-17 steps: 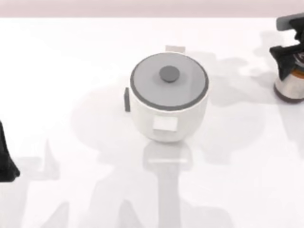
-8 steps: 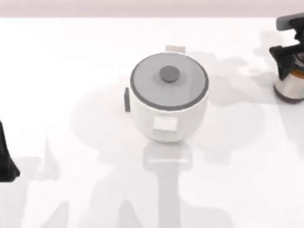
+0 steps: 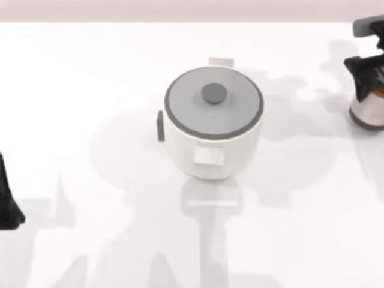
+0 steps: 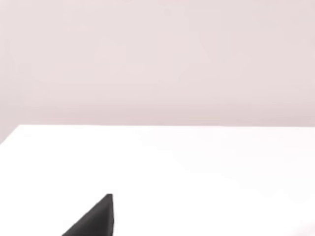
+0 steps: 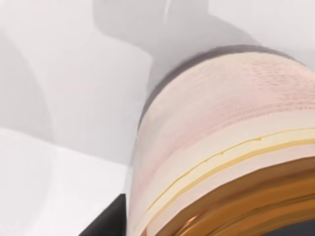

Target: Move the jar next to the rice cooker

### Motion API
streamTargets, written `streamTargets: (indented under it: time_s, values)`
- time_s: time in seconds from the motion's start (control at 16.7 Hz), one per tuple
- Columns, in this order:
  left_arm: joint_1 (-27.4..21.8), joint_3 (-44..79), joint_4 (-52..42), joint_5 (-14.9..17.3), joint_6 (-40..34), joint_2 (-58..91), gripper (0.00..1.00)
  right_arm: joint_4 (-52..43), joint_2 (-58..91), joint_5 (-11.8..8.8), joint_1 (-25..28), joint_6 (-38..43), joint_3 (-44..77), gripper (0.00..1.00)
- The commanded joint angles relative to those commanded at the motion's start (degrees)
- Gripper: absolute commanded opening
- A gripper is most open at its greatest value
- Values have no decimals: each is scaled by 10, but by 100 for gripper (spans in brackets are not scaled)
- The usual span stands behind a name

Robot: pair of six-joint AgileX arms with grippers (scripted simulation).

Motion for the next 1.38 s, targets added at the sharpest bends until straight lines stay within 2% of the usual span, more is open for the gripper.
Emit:
streamTargets:
  time_s: [0.42, 0.9, 1.08, 1.38]
  values:
    - [0, 0, 0, 0, 0, 0, 100, -28, -212, -2, 7, 2, -174, 0]
    - [0, 0, 0, 0, 0, 0, 100, -34, -231, -2, 10, 11, -194, 0]
    - [0, 0, 0, 0, 0, 0, 100, -26, -205, -2, 40, 68, -178, 0]
    - [0, 0, 0, 0, 0, 0, 100, 4, -151, -1, 115, 241, -148, 0]
